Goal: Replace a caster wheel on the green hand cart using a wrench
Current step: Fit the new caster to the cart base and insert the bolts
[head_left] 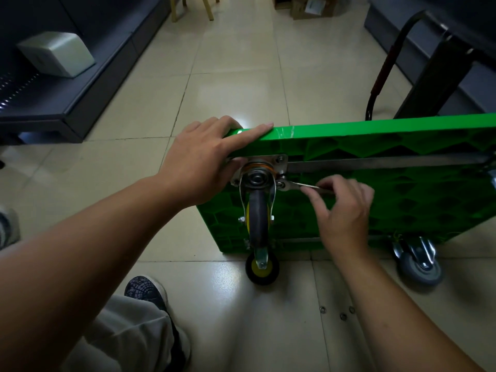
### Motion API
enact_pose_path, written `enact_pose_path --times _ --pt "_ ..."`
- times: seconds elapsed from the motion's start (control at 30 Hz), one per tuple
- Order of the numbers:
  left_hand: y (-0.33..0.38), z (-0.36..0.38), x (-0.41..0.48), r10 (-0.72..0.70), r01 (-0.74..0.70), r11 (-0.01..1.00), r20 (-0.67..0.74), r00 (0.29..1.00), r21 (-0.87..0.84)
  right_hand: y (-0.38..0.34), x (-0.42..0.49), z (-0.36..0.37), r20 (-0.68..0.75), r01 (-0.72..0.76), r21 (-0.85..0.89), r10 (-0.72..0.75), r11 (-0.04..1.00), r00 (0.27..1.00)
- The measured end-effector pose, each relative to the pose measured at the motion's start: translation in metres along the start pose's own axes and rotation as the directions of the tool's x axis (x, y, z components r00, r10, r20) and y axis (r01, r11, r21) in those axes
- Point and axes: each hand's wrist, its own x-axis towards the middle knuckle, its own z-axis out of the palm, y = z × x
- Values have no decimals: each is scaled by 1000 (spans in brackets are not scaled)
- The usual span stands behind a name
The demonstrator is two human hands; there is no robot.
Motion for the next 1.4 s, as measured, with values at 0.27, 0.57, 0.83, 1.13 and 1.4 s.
enact_pose_path --times 0.27,0.57,0.83,1.13,1.4 --pt "-2 3 -1 1 -1 1000 -10 1000 5 -45 -87 44 271 -698 696 839 167 471" --pt "-2 3 -1 5 -5 1000 -23 1000 -4 -74 -73 63 298 -645 741 768 187 566" --pt "-2 2 -2 5 -5 1000 -22 1000 -6 -72 -56 75 430 -666 743 710 73 558" --pt "-1 1 -1 1 -1 1000 -11 1000 -13 -17 -21 25 30 -336 263 341 904 940" --pt "0 0 -2 4 -4 1000 0 1000 -11 -7 -4 4 9 -104 27 104 994 995"
